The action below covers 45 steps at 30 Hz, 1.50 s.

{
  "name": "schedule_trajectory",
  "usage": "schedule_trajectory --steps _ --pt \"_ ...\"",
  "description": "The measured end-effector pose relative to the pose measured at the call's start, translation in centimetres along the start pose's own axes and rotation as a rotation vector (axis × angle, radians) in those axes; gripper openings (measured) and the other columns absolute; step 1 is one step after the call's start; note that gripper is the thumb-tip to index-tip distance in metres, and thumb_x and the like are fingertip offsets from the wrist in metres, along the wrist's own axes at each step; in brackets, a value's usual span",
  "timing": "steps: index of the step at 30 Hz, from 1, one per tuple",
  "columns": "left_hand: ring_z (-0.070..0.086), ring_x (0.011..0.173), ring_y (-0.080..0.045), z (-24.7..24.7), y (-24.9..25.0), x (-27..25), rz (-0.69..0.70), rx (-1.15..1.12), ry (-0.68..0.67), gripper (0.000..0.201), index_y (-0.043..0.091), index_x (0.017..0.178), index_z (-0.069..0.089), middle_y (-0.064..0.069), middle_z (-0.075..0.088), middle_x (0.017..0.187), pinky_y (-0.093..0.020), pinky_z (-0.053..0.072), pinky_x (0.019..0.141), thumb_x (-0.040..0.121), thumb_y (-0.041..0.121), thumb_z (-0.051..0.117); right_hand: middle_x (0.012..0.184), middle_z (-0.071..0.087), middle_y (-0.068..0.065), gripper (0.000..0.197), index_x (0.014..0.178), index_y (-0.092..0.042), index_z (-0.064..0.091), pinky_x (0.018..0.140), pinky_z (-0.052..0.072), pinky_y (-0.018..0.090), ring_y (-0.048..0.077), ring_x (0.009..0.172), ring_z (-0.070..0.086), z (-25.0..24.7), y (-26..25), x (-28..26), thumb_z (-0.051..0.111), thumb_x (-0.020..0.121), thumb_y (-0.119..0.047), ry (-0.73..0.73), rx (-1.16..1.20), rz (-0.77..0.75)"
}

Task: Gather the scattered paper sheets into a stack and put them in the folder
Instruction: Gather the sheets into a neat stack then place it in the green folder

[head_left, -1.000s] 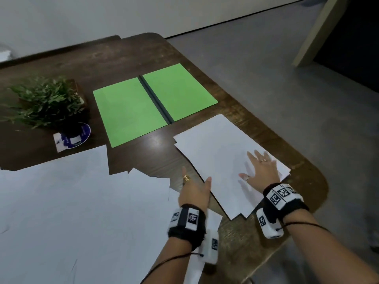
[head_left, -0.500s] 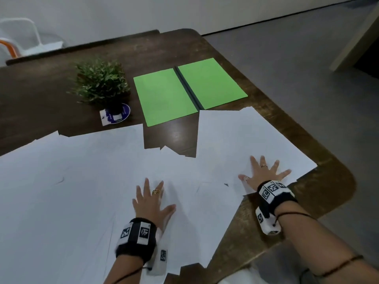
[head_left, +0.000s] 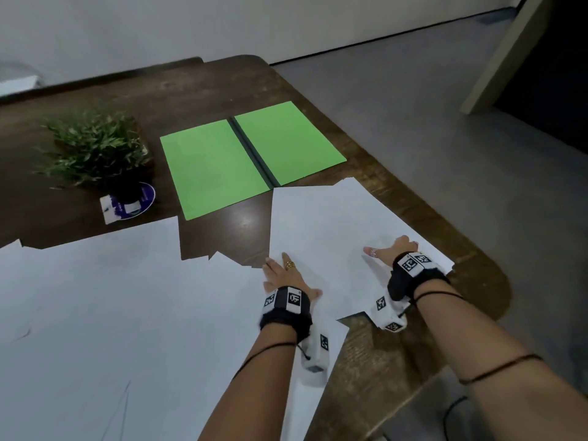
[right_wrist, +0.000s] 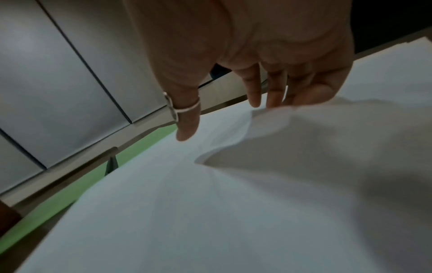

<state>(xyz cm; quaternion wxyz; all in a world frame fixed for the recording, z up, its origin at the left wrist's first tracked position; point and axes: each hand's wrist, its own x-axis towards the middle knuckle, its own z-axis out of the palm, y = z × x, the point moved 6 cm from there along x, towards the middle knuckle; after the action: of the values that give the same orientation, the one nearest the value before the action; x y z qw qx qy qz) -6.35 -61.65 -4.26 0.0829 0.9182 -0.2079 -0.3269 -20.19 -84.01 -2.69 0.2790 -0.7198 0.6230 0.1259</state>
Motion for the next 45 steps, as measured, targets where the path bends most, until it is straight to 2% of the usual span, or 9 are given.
schedule_trajectory --steps 3,8,14,23,28,31,36,42,45 --pt "-0.001 0.144 -0.035 0.6 0.6 -0.1 0.029 0.117 0.0 0.114 0.017 0.15 -0.009 -0.017 -0.006 0.156 -0.049 0.019 0.113 0.074 0.056 0.067 0.144 0.038 0.018 0.096 0.141 -0.001 0.03 0.104 0.037 0.043 0.035 0.13 0.04 0.7 -0.4 1.0 0.062 0.075 -0.064 -0.034 0.047 -0.037" --pt "0.034 0.132 -0.027 -1.1 2.0 -0.6 0.092 -0.032 0.168 0.065 0.017 0.141 0.034 -0.007 0.036 0.143 -0.043 0.029 0.106 0.089 0.052 0.051 0.141 0.038 0.015 0.082 0.134 -0.011 0.045 0.104 0.037 0.045 0.035 0.129 0.038 -2.2 -1.0 2.6 0.063 0.074 -0.064 0.133 -0.085 -0.083" --pt "0.035 0.127 -0.039 -2.0 2.6 0.3 -0.218 -0.42 0.17 0.054 0.001 0.131 0.035 -0.02 0.033 0.137 -0.047 0.029 0.104 0.092 0.035 0.051 0.148 0.029 0.016 0.098 0.14 -0.007 0.033 0.106 0.034 0.048 0.036 0.133 0.033 -5.0 -1.8 5.2 0.061 0.071 -0.07 0.057 -0.126 -0.072" --pt "0.048 0.119 -0.036 -1.0 5.2 1.1 -0.281 -0.571 0.196 0.043 -0.009 0.119 0.046 -0.024 0.051 0.126 -0.036 0.038 0.096 0.092 0.023 0.054 0.144 0.038 0.018 0.087 0.134 -0.006 0.044 0.103 0.039 0.046 0.037 0.126 0.044 -5.0 -1.8 7.9 0.054 0.076 -0.07 -0.073 -0.156 -0.087" --pt "0.056 0.108 -0.034 -0.6 6.5 0.9 -0.33 -0.588 0.161 0.035 -0.004 0.113 0.051 -0.019 0.058 0.117 -0.033 0.042 0.082 0.091 0.024 0.053 0.152 0.015 0.018 0.089 0.14 0.0 0.034 0.103 0.036 0.042 0.035 0.13 0.04 -4.8 -2.5 8.0 0.052 0.082 -0.064 -0.049 -0.092 -0.072" --pt "0.057 0.105 -0.034 -0.7 7.2 0.7 -0.352 -0.588 0.146 0.036 -0.004 0.114 0.05 -0.019 0.059 0.116 -0.029 0.036 0.072 0.092 0.025 0.052 0.149 0.024 0.018 0.086 0.14 0.003 0.031 0.099 0.039 0.04 0.034 0.127 0.044 -4.6 -2.3 7.8 0.055 0.083 -0.058 -0.057 -0.021 -0.059" --pt "0.059 0.098 -0.033 -0.7 7.0 1.3 -0.373 -0.599 0.147 0.038 -0.004 0.111 0.053 -0.017 0.062 0.111 -0.029 0.04 0.071 0.088 0.026 0.054 0.126 0.058 0.017 0.063 0.119 -0.001 0.057 0.092 0.046 0.036 0.034 0.113 0.055 -4.1 -2.9 7.7 0.059 0.082 -0.052 -0.108 0.033 -0.109" --pt "0.055 0.075 -0.03 -0.4 7.2 1.2 -0.385 -0.639 0.133 0.029 0.003 0.093 0.05 -0.006 0.056 0.075 -0.032 0.043 0.07 0.082 0.029 0.053 0.133 0.052 0.015 0.078 0.126 -0.007 0.053 0.097 0.045 0.043 0.035 0.115 0.054 -3.9 -2.9 7.7 0.055 0.071 -0.062 -0.156 -0.017 -0.1" --pt "0.055 0.076 -0.03 -0.7 7.5 1.2 -0.378 -0.649 0.147 0.023 0.004 0.081 0.043 -0.009 0.057 0.081 -0.031 0.043 0.068 0.083 0.025 0.053 0.136 0.048 0.014 0.077 0.128 -0.01 0.051 0.099 0.042 0.044 0.035 0.121 0.048 -4.3 -2.9 7.5 0.052 0.071 -0.062 -0.184 -0.068 -0.103"
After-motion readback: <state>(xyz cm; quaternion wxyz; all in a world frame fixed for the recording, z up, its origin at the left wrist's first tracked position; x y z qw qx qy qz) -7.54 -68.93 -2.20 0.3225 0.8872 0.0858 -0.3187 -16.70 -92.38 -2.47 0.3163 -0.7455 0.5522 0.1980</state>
